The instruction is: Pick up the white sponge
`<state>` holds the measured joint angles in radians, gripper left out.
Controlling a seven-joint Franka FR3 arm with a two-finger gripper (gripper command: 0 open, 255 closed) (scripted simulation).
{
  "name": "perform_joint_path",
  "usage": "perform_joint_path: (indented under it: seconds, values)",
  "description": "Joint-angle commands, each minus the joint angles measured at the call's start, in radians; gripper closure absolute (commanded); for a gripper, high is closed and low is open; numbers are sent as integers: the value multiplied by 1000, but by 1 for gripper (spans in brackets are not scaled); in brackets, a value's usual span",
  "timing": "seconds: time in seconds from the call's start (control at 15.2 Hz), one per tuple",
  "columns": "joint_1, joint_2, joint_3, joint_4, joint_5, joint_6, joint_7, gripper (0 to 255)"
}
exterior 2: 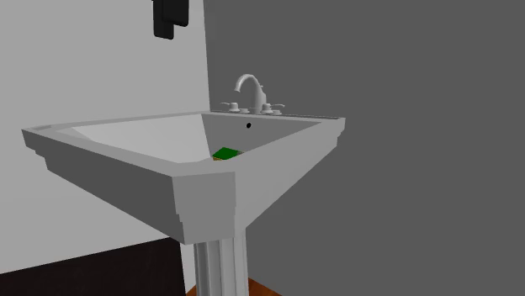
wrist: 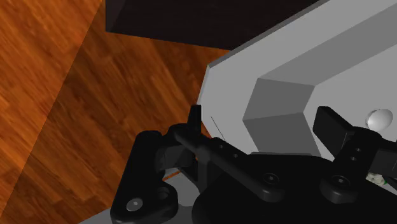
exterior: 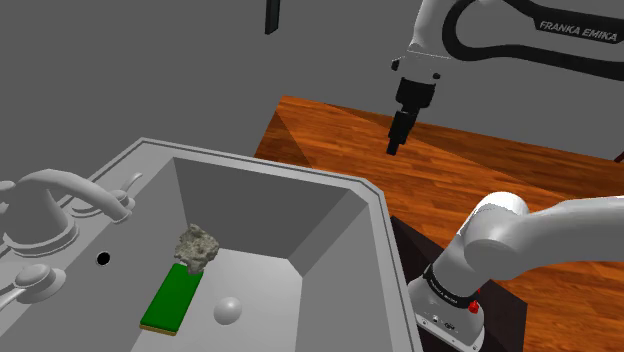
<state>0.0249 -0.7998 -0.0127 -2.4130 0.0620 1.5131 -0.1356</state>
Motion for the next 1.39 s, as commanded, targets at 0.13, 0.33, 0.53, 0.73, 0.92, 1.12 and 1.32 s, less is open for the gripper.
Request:
perform_joint_path:
  seconds: [0.13, 0.33, 0.53, 0.73, 0.92, 1.12, 1.32]
  values:
    - [10, 26, 46, -9, 36, 27, 63, 0]
    - [23, 78, 114, -11, 88, 71, 156, 0]
    - [36, 144, 180, -2, 134, 119, 247, 0]
    - [45, 223, 243, 21, 173, 169, 336, 0]
    - [52, 313, 304, 55, 201, 219, 426, 0]
    - [57, 414, 360, 101, 216, 269, 516, 0]
    - [60, 524, 412, 159, 217, 316, 608, 0]
